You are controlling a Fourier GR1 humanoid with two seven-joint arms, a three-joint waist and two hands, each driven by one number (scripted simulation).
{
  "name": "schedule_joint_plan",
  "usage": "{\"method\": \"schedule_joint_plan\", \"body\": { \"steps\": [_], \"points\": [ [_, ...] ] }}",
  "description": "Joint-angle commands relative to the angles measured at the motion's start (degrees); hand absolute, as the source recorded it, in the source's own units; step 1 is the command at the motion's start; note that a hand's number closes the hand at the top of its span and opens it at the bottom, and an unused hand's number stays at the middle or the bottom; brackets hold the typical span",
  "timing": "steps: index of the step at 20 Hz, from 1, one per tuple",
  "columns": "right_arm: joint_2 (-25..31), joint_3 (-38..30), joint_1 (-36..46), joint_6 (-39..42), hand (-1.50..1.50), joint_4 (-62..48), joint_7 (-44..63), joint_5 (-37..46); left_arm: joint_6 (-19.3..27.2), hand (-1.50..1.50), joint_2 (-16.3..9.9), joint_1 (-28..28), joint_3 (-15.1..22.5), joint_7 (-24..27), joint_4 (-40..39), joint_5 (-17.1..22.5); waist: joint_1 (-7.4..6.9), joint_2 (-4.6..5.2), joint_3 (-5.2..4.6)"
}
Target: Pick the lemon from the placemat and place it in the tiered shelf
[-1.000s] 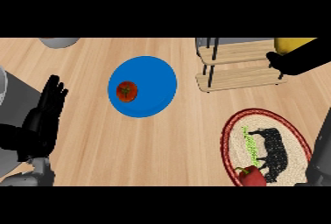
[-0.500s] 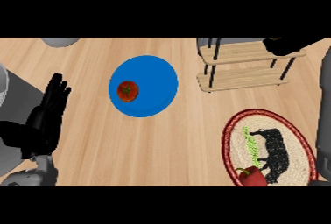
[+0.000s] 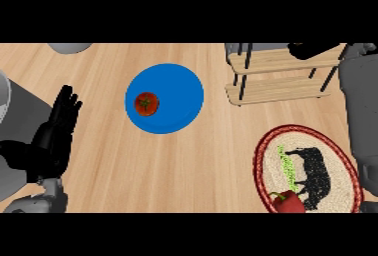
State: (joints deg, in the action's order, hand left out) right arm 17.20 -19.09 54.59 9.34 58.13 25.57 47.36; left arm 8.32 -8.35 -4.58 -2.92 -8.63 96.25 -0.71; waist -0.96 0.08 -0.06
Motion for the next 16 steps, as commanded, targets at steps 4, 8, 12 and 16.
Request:
{"method": "schedule_joint_plan", "body": {
  "steps": [4, 8, 12, 16],
  "points": [
    [3.22, 0.18, 4.4, -7.68, 1.5, -17.97, -10.06, 1.81, -0.51, 0.0, -0.32, -0.38, -0.42, -1.16, 1.15, 0.12, -0.74, 0.45, 0.09],
    [-0.51, -4.02, 4.73, -16.26, 1.5, -20.21, -7.74, -0.52, -0.77, 0.0, -0.46, -1.67, -0.58, -1.2, 0.55, 0.23, -1.17, 0.67, 0.11],
    [1.05, -5.61, 5.34, -12.58, -1.5, -24.65, -9.97, -2.96, -1.27, 0.0, -1.24, -2.87, -1.11, -0.63, -1.29, -0.02, -1.33, 0.85, 0.12],
    [1.86, -6.29, 6.8, -11.43, -1.5, -25.91, -10.96, -4.39, -1.16, 0.0, 0.87, -1.91, 0.19, -0.29, -0.69, 0.61, -0.97, 0.56, 0.1]
  ]
}}
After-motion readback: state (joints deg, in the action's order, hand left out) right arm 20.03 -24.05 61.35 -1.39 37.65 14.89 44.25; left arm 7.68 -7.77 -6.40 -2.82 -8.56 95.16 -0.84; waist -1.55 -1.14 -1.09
